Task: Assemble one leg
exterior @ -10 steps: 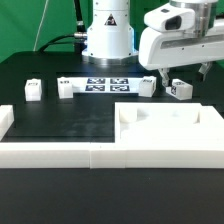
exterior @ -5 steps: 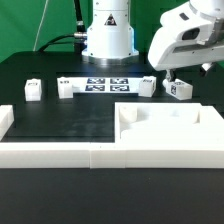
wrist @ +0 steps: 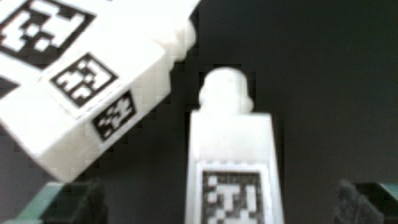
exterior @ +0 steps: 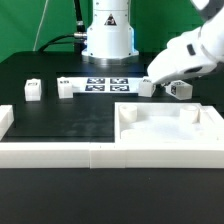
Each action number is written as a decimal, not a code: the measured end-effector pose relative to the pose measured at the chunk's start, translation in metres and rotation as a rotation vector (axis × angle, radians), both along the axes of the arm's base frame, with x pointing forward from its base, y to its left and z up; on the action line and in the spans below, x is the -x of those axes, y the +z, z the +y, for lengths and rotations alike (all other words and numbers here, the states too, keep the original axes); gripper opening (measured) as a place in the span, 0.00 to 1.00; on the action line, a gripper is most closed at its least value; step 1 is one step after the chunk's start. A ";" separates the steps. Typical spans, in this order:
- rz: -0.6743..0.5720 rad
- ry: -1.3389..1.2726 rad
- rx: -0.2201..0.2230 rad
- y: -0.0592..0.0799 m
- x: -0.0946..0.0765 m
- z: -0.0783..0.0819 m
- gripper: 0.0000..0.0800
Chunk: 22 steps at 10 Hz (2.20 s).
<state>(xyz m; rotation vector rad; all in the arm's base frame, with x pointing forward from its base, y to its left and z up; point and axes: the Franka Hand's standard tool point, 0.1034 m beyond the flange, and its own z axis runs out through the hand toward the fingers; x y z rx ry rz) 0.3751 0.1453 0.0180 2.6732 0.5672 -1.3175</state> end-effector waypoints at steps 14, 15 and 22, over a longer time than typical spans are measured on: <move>-0.015 -0.001 -0.007 -0.013 0.007 0.001 0.36; -0.015 -0.001 -0.007 -0.013 0.007 0.001 0.36; 0.002 -0.002 -0.008 0.014 -0.005 0.000 0.36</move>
Offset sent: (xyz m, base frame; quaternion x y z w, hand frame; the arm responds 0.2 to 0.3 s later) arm -0.0064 -0.0024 -0.0201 -0.0347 0.0040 0.0324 0.9989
